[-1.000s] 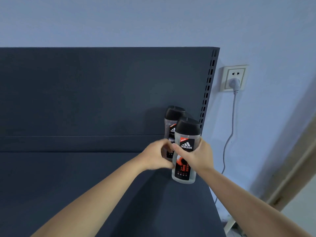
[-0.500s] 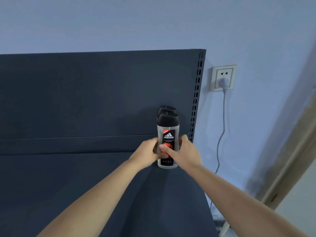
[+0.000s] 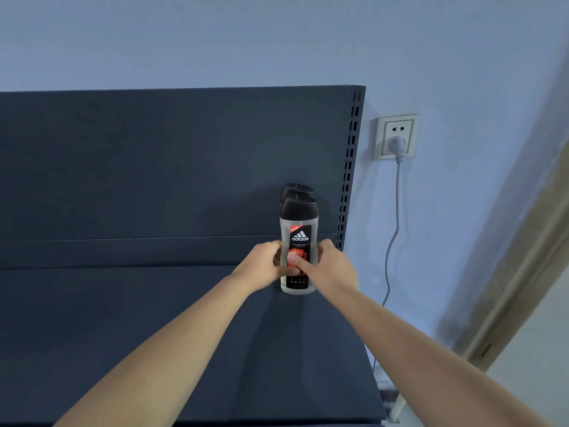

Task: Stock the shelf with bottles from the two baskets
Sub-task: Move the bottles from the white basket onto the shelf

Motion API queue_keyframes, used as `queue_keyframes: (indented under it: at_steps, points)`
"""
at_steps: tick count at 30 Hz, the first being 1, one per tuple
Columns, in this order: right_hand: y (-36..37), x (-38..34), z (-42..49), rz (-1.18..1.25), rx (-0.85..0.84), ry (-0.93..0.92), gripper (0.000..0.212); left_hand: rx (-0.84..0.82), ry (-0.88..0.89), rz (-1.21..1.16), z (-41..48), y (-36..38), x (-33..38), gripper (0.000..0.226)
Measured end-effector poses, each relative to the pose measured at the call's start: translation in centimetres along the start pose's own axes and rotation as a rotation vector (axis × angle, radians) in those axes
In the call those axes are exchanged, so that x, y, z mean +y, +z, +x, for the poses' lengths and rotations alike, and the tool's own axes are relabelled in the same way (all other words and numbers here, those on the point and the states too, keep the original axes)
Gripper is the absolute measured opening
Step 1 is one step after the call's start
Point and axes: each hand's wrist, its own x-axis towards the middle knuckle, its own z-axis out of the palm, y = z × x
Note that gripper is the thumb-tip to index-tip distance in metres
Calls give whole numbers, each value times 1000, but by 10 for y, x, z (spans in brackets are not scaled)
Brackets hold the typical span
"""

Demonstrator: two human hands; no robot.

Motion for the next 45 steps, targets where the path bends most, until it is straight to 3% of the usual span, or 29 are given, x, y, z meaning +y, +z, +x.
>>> queue_keyframes:
  at_steps: [6, 11, 14, 17, 23, 28, 35, 45]
  points:
    - [-7, 1, 4, 49, -76, 17, 59, 11, -12, -2, -1, 1, 3, 29]
    - [-11, 2, -7, -41, -93, 68, 64, 73, -50, 60, -6, 2, 1, 43]
    - [-12, 4, -20, -212, -150, 116, 48, 98, -100, 216, -20, -8, -2, 65]
    - [-6, -8, -36, -340, -158, 45, 29, 135, -185, 410, -46, -26, -14, 86]
    - [32, -84, -83, -356, -206, -201, 40, 262, -332, 785, -132, -91, -49, 93]
    - [95, -182, -140, -204, -306, -427, 48, 398, -489, 862, -255, -171, -95, 94]
    - [210, -336, -281, -123, -516, -775, 52, 529, -898, 960, -504, -267, -165, 93]
    - [345, -473, -487, -213, -873, -1123, 52, 647, -1537, 724, -821, -278, -237, 82]
